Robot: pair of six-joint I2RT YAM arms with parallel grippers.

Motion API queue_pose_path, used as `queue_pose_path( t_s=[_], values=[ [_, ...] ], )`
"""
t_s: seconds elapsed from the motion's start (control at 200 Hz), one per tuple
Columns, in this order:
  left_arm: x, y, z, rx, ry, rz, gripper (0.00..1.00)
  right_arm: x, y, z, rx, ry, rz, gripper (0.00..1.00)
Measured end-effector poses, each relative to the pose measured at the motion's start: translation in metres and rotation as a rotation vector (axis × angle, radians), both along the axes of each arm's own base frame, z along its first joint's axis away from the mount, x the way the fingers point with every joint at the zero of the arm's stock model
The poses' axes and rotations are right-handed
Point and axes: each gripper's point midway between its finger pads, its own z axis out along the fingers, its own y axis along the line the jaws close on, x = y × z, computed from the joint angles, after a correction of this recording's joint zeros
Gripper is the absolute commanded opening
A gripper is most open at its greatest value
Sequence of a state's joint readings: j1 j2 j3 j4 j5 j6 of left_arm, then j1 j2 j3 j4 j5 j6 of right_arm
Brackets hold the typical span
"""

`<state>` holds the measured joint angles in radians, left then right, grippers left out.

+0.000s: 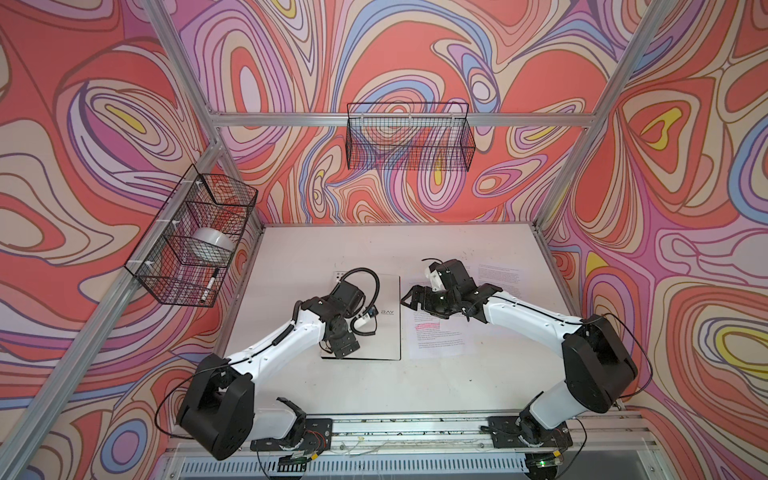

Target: Put the files into the folder

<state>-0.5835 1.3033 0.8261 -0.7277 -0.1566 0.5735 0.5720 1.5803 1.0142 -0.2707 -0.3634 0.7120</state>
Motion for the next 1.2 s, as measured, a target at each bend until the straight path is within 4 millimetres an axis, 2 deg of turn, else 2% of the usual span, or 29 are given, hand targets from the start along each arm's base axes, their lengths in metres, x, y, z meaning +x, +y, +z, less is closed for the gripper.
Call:
queue_pose_path(
  t_s=[0.17,0.321,0.576,0.937,1.117,1.197],
  values=[
    [-0.019,-0.002,-0.022,0.064,-0.037,-0.1,1.0,0.0,0.0,-0.002,0.018,0.002,0.004,0.99],
    [-0.018,0.001,-0.032,0.103,-0.107,-0.121,1.0,0.002,0.0,-0.001,0.038,-0.003,0.002,0.99],
    [0.006,-0.003,-0.019,0.076,-0.27,-0.062,1.0,0.004,0.003,0.002,0.061,-0.01,0.012,0.99],
    [0.026,0.003,-0.01,0.069,-0.413,0.046,1.0,0.005,0.001,-0.005,0.056,0.001,0.027,0.99],
    [0.034,0.005,-0.003,0.06,-0.474,0.091,1.0,0.005,0.0,-0.016,0.049,0.025,0.036,0.98],
    [0.032,0.008,-0.009,0.065,-0.484,0.096,1.0,0.005,0.0,-0.022,0.044,0.041,0.04,0.98]
  ],
)
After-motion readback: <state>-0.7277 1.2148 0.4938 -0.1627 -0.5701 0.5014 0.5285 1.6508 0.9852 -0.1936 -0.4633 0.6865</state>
